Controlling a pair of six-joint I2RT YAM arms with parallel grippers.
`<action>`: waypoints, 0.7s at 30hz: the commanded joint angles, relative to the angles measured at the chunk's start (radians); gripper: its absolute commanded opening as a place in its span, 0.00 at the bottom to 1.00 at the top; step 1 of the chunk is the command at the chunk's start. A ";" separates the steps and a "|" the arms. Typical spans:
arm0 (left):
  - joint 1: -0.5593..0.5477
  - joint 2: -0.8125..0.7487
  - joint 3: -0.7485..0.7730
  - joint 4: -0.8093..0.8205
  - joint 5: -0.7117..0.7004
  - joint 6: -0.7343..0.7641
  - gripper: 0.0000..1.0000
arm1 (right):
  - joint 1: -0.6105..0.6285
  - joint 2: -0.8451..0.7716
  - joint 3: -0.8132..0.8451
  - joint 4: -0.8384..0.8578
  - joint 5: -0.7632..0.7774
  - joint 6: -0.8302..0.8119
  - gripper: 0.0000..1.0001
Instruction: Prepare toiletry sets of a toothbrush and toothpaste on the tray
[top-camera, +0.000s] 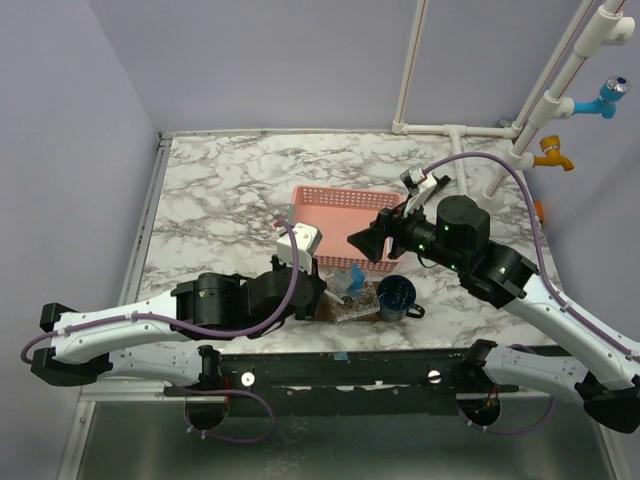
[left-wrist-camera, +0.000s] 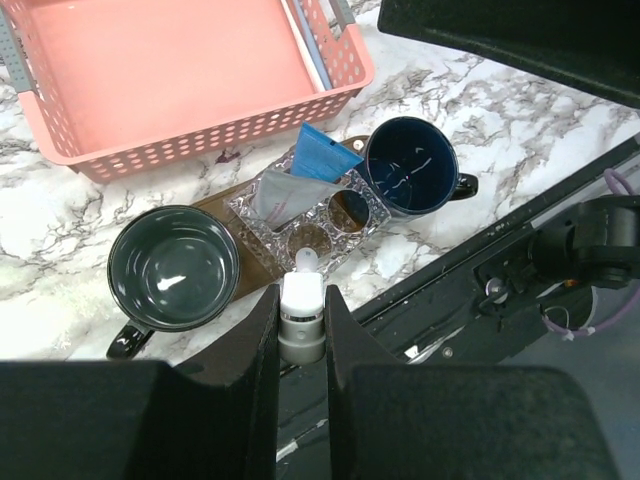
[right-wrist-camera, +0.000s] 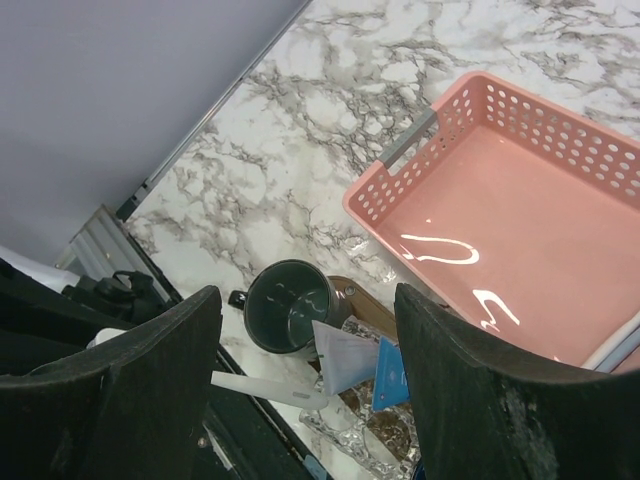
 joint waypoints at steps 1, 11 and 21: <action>-0.017 0.024 -0.004 -0.008 -0.061 -0.021 0.00 | 0.005 -0.015 -0.025 0.006 0.022 0.006 0.73; -0.025 0.080 -0.043 0.049 -0.073 -0.039 0.00 | 0.005 -0.029 -0.050 0.006 0.019 0.012 0.73; -0.029 0.100 -0.101 0.092 -0.140 -0.080 0.00 | 0.005 -0.047 -0.084 0.016 0.025 0.020 0.73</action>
